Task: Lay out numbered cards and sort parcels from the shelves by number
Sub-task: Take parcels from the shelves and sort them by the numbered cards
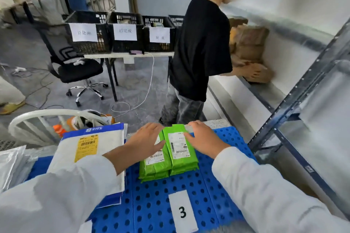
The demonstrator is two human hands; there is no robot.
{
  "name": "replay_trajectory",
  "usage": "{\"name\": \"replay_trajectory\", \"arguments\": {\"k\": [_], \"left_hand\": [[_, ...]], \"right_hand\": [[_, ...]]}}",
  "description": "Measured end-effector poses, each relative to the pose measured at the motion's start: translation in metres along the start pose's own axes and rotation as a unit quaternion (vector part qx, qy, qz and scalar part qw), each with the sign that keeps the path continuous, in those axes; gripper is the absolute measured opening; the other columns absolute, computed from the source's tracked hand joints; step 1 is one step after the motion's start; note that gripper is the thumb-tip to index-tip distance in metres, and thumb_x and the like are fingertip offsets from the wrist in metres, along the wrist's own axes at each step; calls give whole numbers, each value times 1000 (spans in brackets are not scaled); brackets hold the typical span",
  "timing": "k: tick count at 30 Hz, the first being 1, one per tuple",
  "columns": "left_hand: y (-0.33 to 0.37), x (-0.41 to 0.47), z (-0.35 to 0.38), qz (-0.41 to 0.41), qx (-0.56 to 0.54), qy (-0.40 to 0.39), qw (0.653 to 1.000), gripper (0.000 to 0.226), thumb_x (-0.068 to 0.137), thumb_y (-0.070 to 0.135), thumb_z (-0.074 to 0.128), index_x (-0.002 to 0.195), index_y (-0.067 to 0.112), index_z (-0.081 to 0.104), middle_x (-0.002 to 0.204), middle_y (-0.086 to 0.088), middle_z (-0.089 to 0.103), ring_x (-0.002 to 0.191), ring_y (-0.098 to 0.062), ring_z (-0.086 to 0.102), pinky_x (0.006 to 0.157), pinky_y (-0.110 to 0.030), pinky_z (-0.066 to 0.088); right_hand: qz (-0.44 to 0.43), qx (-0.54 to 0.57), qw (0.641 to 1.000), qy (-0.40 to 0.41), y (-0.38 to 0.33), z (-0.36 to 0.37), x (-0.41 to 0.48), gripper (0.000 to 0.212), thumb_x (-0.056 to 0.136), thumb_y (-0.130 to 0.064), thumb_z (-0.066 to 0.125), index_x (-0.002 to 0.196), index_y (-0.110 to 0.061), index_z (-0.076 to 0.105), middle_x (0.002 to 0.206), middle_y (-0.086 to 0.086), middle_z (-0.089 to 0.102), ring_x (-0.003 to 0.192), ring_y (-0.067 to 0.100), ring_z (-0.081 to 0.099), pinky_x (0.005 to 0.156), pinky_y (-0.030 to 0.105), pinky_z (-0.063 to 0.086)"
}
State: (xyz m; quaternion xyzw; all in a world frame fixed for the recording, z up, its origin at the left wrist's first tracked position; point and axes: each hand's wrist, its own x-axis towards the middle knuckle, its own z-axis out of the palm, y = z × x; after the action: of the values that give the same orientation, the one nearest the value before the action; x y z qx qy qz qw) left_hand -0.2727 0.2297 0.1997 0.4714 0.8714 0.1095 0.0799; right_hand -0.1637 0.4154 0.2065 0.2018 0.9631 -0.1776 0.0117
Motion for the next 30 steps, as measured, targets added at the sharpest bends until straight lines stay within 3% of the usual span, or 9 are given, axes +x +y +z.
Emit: {"name": "replay_trajectory", "arguments": {"k": [10,17,23,26,30], "left_hand": [[41,-33,-66,187,31,54,981,60,96,48,47,144,14,37,144,0,40,134,-16,36,110,-29,29],[157,-71,-107,336,41,57,939,62,96,49,45,143,10,37,144,-6,40,134,-22,37,110,-37,33],[251,-113,-127,426,60,50,901,61,96,46,47,145,12,33,147,-7,37,135,-23,34,109,-33,30],[297,-150,-127,460,23,49,886,60,96,45,49,145,13,35,148,-5,36,136,-21,33,109,-33,30],[355,-206,-122,499,-26,45,865,57,97,42,47,144,13,36,149,-4,37,137,-20,32,111,-34,29]], "right_hand": [[167,-40,982,83,-30,-73,-138,50,98,-38,45,137,-6,42,136,11,44,125,28,46,101,40,40],[254,-62,952,159,-50,-124,-272,49,98,-38,46,137,-8,43,140,12,44,126,27,46,103,37,38],[346,-79,913,203,-51,-145,-384,56,99,-44,43,146,-15,34,152,6,34,136,25,38,112,35,30],[395,-72,888,222,-53,-151,-442,58,99,-46,42,149,-19,29,158,0,25,141,23,32,113,34,28],[434,-61,867,236,-59,-152,-510,56,98,-46,44,146,-19,34,155,1,30,137,23,37,112,35,31]]}}
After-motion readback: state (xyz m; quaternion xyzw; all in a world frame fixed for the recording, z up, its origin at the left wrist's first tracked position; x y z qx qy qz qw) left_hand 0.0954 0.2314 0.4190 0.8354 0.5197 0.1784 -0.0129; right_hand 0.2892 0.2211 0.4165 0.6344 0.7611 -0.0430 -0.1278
